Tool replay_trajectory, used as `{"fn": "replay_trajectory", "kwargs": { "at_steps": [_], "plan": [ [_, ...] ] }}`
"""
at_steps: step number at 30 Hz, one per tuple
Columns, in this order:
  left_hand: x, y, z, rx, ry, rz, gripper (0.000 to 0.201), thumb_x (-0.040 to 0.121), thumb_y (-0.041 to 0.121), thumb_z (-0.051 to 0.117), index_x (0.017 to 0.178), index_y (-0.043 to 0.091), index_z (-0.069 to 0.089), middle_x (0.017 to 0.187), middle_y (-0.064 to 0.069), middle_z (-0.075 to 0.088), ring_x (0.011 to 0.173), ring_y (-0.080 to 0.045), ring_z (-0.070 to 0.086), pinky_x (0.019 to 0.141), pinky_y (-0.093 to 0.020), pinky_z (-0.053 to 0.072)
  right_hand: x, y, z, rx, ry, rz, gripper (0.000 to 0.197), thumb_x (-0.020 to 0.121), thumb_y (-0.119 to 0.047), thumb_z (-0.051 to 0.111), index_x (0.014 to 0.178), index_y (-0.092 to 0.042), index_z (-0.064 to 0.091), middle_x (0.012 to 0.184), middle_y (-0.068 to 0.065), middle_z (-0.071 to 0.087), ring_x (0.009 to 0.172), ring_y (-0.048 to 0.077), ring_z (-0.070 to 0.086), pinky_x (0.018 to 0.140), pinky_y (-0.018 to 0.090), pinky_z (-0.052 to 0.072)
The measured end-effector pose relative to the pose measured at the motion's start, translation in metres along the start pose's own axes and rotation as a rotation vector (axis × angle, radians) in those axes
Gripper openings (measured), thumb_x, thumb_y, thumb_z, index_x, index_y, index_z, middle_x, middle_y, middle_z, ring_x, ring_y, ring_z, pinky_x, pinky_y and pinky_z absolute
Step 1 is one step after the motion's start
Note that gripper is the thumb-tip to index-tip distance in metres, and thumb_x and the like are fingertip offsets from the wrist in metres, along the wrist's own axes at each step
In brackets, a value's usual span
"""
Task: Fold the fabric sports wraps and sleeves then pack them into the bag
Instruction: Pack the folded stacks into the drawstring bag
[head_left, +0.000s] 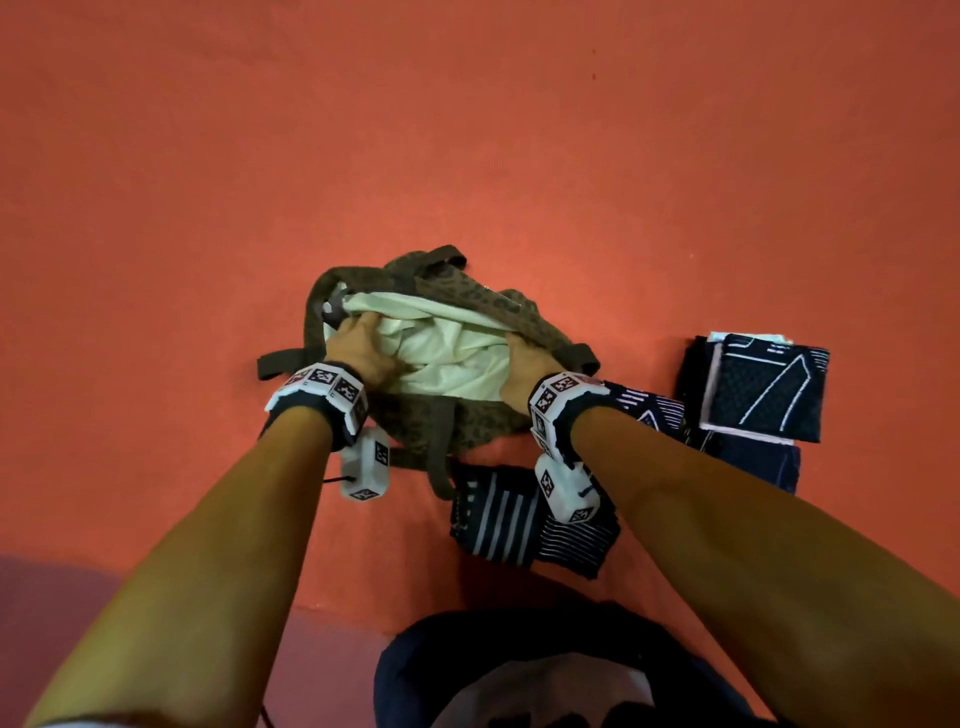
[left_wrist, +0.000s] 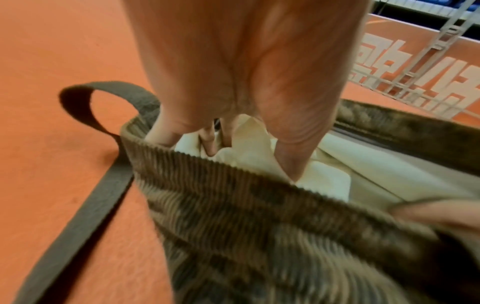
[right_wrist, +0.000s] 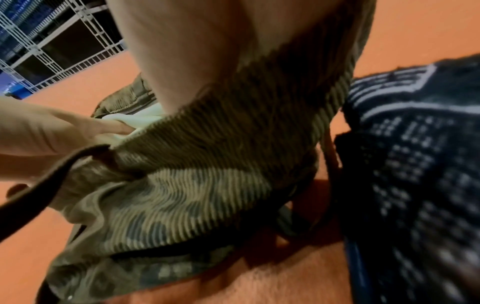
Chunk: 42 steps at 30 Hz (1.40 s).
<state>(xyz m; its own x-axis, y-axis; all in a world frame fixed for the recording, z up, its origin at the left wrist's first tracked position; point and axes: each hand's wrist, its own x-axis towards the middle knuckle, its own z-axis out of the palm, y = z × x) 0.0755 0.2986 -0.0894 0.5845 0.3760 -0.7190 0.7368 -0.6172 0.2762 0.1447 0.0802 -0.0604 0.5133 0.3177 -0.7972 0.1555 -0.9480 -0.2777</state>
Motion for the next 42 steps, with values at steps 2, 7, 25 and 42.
{"fn": "replay_trajectory", "kwargs": {
  "at_steps": [2, 7, 25, 42],
  "plan": [
    [-0.001, 0.003, 0.0, 0.017, 0.021, -0.014, 0.088, 0.078, 0.033, 0.078, 0.15, 0.018, 0.031, 0.151, -0.019, 0.034, 0.14, -0.039, 0.033, 0.118, -0.047, 0.029, 0.004, -0.001, -0.008, -0.008, 0.005, 0.005, 0.071, 0.095, -0.01, 0.055, 0.156, -0.013, 0.019, 0.142, 0.017, 0.05, 0.125, 0.034, 0.055, 0.099, 0.037, 0.048],
    [-0.023, 0.032, 0.014, 0.188, 0.084, -0.046, 0.065, 0.079, 0.042, 0.075, 0.136, 0.028, 0.046, 0.146, -0.01, 0.039, 0.137, -0.036, 0.035, 0.109, -0.064, 0.022, 0.009, -0.007, -0.014, -0.129, 0.024, -0.101, 0.044, 0.094, -0.015, 0.052, 0.138, -0.013, 0.051, 0.136, 0.012, 0.056, 0.118, 0.03, 0.057, 0.094, 0.036, 0.052],
    [-0.058, 0.036, 0.074, 0.065, -0.338, 0.141, 0.05, 0.084, 0.03, 0.074, 0.128, 0.02, 0.052, 0.112, -0.001, 0.059, 0.101, -0.024, 0.057, 0.087, -0.025, 0.044, 0.021, 0.009, -0.071, 0.145, 0.197, 0.04, 0.06, 0.091, -0.016, 0.049, 0.149, -0.016, 0.038, 0.139, 0.012, 0.054, 0.12, 0.031, 0.056, 0.09, 0.034, 0.049],
    [-0.097, 0.053, 0.071, 0.018, -0.107, 0.218, 0.025, 0.093, 0.022, 0.06, 0.117, 0.015, 0.062, 0.096, -0.002, 0.062, 0.09, -0.018, 0.056, 0.074, -0.019, 0.035, -0.062, 0.014, -0.021, 0.281, 0.162, -0.051, 0.024, 0.093, -0.014, 0.05, 0.108, -0.02, 0.068, 0.106, 0.001, 0.061, 0.091, 0.022, 0.062, 0.074, 0.027, 0.05]
  ]
}}
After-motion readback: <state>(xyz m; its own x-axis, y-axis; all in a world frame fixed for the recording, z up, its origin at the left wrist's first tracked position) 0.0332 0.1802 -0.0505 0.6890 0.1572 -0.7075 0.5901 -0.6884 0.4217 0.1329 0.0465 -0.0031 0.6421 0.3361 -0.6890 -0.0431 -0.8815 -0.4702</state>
